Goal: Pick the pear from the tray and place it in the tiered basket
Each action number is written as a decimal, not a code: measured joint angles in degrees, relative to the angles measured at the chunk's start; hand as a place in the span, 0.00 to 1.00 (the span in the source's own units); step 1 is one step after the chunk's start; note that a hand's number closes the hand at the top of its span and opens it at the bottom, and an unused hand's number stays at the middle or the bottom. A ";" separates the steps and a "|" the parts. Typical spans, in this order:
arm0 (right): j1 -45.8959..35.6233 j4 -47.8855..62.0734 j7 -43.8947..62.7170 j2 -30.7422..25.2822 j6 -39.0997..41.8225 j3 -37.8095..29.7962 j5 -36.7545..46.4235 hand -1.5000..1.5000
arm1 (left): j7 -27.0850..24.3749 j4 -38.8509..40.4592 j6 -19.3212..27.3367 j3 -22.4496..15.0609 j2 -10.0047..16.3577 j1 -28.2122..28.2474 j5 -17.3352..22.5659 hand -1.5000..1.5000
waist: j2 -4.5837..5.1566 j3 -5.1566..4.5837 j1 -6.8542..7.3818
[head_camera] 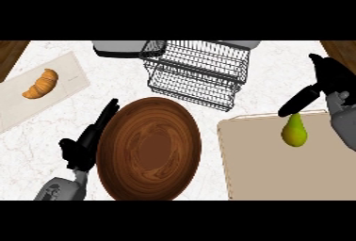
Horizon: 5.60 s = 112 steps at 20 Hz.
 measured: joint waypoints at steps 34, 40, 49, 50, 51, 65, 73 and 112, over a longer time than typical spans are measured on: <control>16.36 2.47 0.66 8.92 -1.38 -7.15 14.22 0.00 | -0.17 -0.05 -2.31 2.42 -2.95 0.10 -3.07 0.50 | 0.59 0.27 0.55; 17.63 5.65 -1.57 12.36 -1.94 -9.87 17.75 0.00 | 0.03 1.01 -3.75 4.03 -3.10 -0.92 -3.84 0.50 | 0.65 0.27 0.63; 16.76 8.37 -7.08 15.87 -5.68 -14.58 23.91 1.00 | -0.08 0.17 -5.27 5.62 -4.10 0.60 -5.33 0.50 | 0.56 0.13 0.67; 16.66 8.46 -7.44 16.45 -6.23 -14.73 25.04 1.00 | 0.07 0.03 -5.34 5.83 -4.37 0.70 -5.46 0.50 | 0.56 0.13 0.68; 16.10 9.95 -8.67 16.84 -6.82 -15.21 25.85 1.00 | -0.45 -0.25 -5.95 6.09 -4.25 1.39 -5.48 0.50 | 0.53 0.09 0.72; 27.55 -0.14 -29.89 8.53 0.63 -13.58 27.98 1.00 | 0.67 -0.35 -5.78 7.85 -6.26 1.20 -7.92 0.50 | 0.38 0.20 -0.44; 33.64 -15.85 -35.96 6.29 -0.51 -20.90 20.33 1.00 | -0.40 0.22 -5.87 8.12 -6.86 1.69 -8.55 0.50 | 0.30 0.27 -0.56; -34.84 26.44 -22.92 29.64 -3.11 -21.49 19.83 1.00 | 0.94 1.25 -8.92 9.19 -8.44 -1.32 -10.24 0.50 | 1.16 0.23 2.43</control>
